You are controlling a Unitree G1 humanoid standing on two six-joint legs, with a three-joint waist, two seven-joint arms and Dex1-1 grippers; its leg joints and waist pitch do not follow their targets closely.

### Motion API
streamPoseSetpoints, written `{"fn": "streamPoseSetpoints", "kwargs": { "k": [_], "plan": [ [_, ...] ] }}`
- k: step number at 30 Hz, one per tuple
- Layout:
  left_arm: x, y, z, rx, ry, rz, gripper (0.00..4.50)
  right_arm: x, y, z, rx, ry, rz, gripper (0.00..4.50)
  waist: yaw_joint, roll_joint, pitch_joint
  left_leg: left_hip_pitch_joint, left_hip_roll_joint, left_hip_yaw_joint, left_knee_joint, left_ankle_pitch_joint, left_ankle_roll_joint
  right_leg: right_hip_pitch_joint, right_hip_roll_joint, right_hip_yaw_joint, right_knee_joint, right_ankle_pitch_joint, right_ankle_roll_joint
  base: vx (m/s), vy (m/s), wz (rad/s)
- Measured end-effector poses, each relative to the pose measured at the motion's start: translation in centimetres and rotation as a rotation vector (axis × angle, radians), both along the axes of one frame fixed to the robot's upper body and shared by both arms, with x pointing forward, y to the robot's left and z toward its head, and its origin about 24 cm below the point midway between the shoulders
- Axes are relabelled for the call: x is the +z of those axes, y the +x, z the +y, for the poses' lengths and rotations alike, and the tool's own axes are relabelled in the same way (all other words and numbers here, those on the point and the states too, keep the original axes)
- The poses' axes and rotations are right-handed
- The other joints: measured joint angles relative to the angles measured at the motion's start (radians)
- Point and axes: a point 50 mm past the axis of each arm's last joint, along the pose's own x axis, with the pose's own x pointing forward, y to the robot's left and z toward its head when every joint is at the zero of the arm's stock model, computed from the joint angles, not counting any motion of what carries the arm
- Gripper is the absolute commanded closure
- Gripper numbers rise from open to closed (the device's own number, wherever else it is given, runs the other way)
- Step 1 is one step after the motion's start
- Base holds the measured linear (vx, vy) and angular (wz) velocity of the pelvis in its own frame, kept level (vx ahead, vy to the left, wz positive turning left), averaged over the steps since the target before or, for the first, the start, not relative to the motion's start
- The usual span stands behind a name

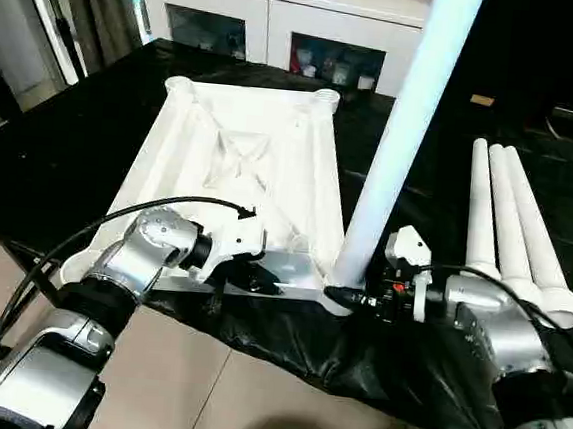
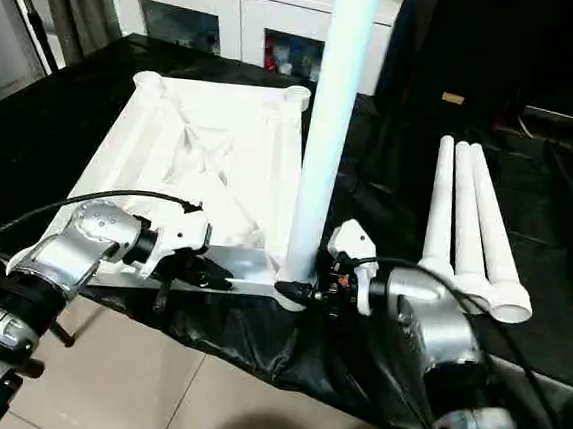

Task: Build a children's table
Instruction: Rotate leg to tighten, then rotate table base

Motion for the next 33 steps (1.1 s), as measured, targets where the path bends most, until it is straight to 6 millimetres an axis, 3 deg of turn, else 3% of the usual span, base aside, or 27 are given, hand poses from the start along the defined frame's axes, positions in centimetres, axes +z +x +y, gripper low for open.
{"fn": "streamPoseSetpoints", "kwargs": {
  "k": [8, 11, 14, 15, 17, 18, 21, 24, 27, 30, 33],
  "plan": [
    [-1.1, 1.2, -5.1, 0.307, -0.088, -0.028, 4.50, -1.0, 2.7, 0.7, -0.592, 0.023, -0.037, 1.80, -0.007, 0.001, 0.000, 0.008, -0.001, 0.000, -0.001, 0.001, -0.003, 0.007, 0.000, 0.001, -0.002, -0.002, 0.006, 0.000, 0.000, 0.00],
    [-1.2, 1.1, -6.7, 0.339, -0.107, -0.034, 4.50, -1.0, 3.1, 0.6, -0.713, 0.023, -0.042, 1.80, -0.004, 0.002, -0.001, 0.007, -0.001, 0.000, -0.001, 0.001, -0.003, 0.007, 0.000, 0.001, -0.002, -0.002, 0.006, 0.000, 0.000, 0.00],
    [-1.2, 1.1, -6.9, 0.337, -0.101, -0.054, 4.50, -0.9, 3.3, 1.1, -0.755, 0.020, -0.055, 1.80, -0.005, 0.006, -0.003, 0.006, -0.001, 0.000, -0.002, 0.001, -0.003, 0.007, 0.000, 0.001, -0.002, -0.002, 0.006, 0.000, 0.000, 0.00],
    [-1.2, 1.1, -6.9, 0.332, -0.097, -0.065, 4.50, -1.0, 3.3, 1.2, -0.762, 0.020, -0.060, 1.45, -0.005, 0.006, -0.003, 0.006, -0.001, 0.000, -0.003, 0.001, -0.003, 0.007, 0.000, 0.001, -0.002, -0.002, 0.006, 0.000, 0.000, 0.00],
    [-1.2, 1.1, -7.0, 0.320, -0.095, -0.080, 4.50, -0.9, 3.4, 1.2, -0.766, 0.019, -0.064, 1.45, -0.005, 0.008, -0.003, 0.006, -0.001, 0.000, -0.004, 0.001, -0.003, 0.006, 0.000, 0.001, -0.002, -0.002, 0.006, 0.000, 0.000, 0.00],
    [-1.2, 1.1, -7.0, 0.310, -0.093, -0.094, 4.50, -0.9, 3.4, 1.1, -0.770, 0.018, -0.067, 1.07, -0.005, 0.009, -0.003, 0.006, -0.001, 0.000, -0.004, 0.001, -0.003, 0.006, 0.000, 0.001, -0.002, -0.002, 0.006, 0.000, 0.000, 0.00],
    [-1.1, 1.3, -7.1, 0.297, -0.090, -0.122, 4.50, -0.9, 3.4, 1.2, -0.779, 0.004, -0.076, 1.04, -0.003, 0.012, -0.002, 0.005, -0.001, 0.000, -0.004, 0.001, -0.003, 0.006, 0.000, 0.001, -0.002, -0.002, 0.006, 0.000, 0.000, 0.00],
    [-1.2, 1.4, -7.2, 0.295, -0.092, -0.136, 4.50, -0.9, 3.5, 0.9, -0.799, -0.010, -0.087, 0.67, 0.000, 0.013, -0.002, 0.004, -0.001, 0.000, -0.004, 0.001, -0.002, 0.006, 0.000, 0.001, -0.002, -0.002, 0.006, 0.000, 0.000, 0.00],
    [-0.8, 1.5, -7.5, 0.313, -0.146, -0.118, 3.95, -0.4, 3.4, 0.0, -0.812, -0.038, -0.123, 0.61, 0.003, 0.014, 0.000, -0.002, -0.001, 0.000, -0.004, 0.004, 0.001, 0.003, -0.001, 0.002, -0.002, -0.002, 0.006, 0.000, 0.000, 0.00],
    [0.2, 1.9, -7.8, 0.345, -0.240, -0.152, 3.88, 0.2, 3.2, -1.5, -0.819, -0.071, -0.160, 0.61, 0.004, 0.012, 0.001, -0.005, 0.000, 0.002, -0.005, 0.009, 0.005, 0.001, -0.001, 0.004, -0.002, 0.000, 0.004, 0.000, 0.000, 0.00],
    [1.4, 2.8, -6.5, 0.440, -0.291, -0.210, 3.59, 1.2, 2.9, -2.6, -0.780, -0.069, -0.197, 0.61, 0.000, 0.011, 0.001, -0.008, -0.001, 0.002, -0.004, 0.014, 0.014, 0.000, -0.001, 0.005, -0.003, -0.002, 0.006, 0.000, 0.000, 0.00]
  ]
}}
